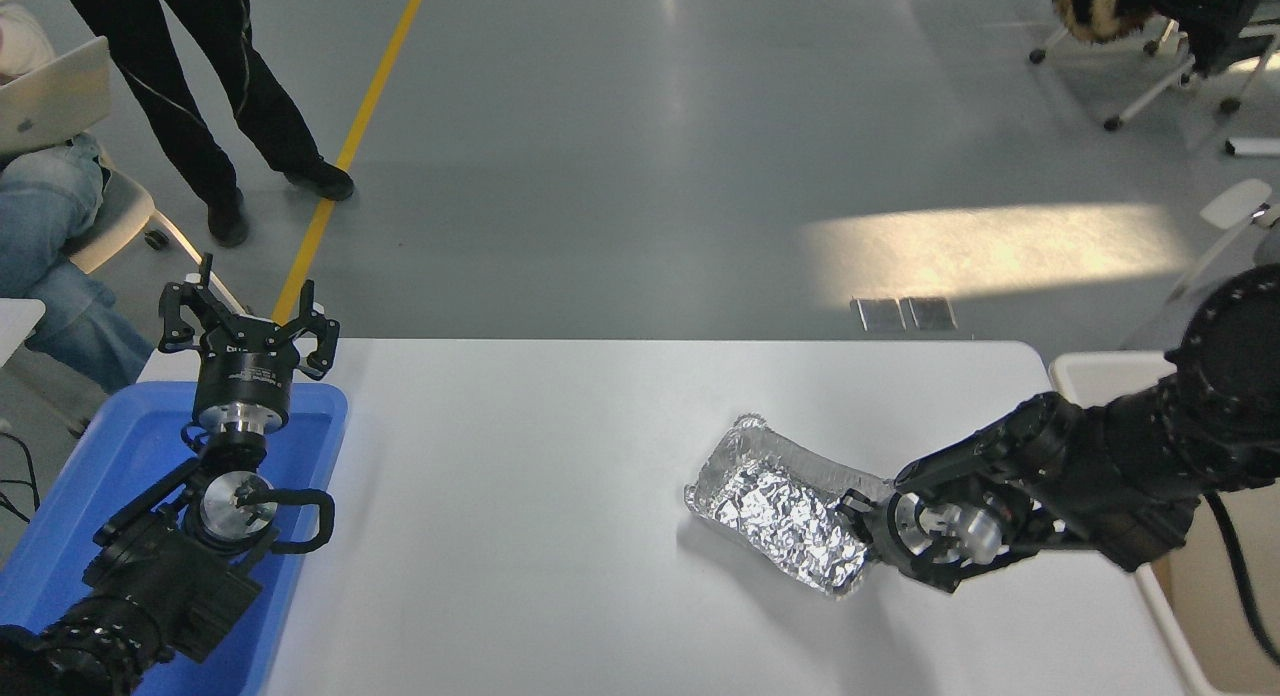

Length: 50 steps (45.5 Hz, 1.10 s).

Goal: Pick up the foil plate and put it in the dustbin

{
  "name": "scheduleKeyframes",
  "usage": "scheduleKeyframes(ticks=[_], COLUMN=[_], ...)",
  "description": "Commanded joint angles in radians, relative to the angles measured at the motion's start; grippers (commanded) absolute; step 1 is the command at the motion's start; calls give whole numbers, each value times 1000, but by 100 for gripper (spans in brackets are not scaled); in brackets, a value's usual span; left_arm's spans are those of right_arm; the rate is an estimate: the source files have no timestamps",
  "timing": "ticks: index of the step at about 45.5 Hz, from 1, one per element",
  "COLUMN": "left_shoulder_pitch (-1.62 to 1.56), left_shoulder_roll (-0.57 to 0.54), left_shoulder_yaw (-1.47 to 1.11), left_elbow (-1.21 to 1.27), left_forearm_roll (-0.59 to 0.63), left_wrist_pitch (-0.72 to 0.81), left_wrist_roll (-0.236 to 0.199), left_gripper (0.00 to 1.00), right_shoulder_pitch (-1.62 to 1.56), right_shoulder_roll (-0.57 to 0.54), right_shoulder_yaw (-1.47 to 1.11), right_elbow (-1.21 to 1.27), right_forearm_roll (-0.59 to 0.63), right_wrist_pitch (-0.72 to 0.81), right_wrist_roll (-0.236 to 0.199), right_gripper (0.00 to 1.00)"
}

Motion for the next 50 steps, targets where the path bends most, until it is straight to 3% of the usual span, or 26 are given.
scheduleKeyframes(ticks=[1,18,27,37,50], left_shoulder_pitch=[0,2,2,2,2], left_shoulder_roll=[0,0,0,0,0], left_shoulder_yaw=[0,2,0,2,0], left_elbow=[0,0,2,2,0], left_forearm_roll=[0,-2,-2,-2,-2], left_wrist_pitch=[2,2,2,2,2], left_wrist_roll=[0,0,0,0,0], left_gripper=[99,99,99,99,99], right_shoulder_pitch=[341,892,1035,1008,609], right_shoulder_roll=[-119,-184,-191,-191,-191], right_shoulder_yaw=[-52,-170,-199,-234,-328], right_elbow=[257,275,275,275,121], right_forearm_roll=[-35,-34,-34,-41,-110], right_wrist_pitch=[116,657,784,769,501], right_wrist_roll=[-3,-3,-3,-3,-1], right_gripper=[0,0,0,0,0])
